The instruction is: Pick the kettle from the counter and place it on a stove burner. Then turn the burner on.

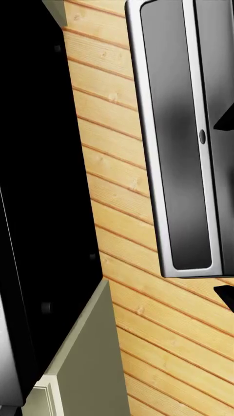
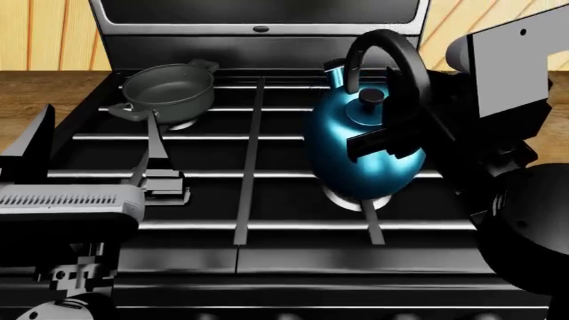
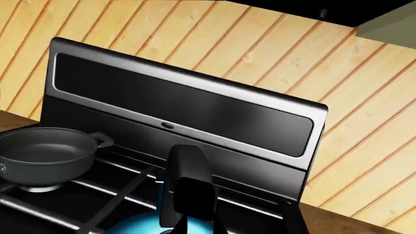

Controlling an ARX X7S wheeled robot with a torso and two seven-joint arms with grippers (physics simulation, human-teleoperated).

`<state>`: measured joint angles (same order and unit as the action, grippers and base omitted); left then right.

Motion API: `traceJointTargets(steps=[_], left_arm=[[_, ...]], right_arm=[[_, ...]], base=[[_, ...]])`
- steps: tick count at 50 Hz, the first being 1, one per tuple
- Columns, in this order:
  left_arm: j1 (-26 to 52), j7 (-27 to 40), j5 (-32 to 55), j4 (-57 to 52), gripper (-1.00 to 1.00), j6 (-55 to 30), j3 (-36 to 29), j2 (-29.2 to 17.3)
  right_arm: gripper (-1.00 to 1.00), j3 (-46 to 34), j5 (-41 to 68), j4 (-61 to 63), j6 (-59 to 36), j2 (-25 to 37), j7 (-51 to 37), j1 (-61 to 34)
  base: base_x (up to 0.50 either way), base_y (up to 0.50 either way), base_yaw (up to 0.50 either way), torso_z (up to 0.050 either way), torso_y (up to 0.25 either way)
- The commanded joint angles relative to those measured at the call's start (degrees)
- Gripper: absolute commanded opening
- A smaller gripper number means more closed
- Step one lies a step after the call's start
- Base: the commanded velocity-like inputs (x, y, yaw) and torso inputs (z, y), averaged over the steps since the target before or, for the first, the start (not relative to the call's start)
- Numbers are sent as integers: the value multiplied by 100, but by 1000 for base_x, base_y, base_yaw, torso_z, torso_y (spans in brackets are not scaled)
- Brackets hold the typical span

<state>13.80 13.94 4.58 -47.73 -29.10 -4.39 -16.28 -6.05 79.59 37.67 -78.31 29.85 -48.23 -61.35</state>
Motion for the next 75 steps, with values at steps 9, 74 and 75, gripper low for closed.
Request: traceJointTargets(steps=[9,74,75], left_arm=[[-6,50,46,-9,100,7,-5,-43],[-4,199,170,7,100,51,-70,-167],[-4,201,171,7,100,51,-72,-168]], right_arm=[[-100,-72,-572,99,391,73,313,402],[100,-404,-893,169,901,305,700,917],[100,-395,-863,175,893,308,684,908]], base=[[0,0,0,0,1],[0,0,0,0,0],[0,0,0,0,0]])
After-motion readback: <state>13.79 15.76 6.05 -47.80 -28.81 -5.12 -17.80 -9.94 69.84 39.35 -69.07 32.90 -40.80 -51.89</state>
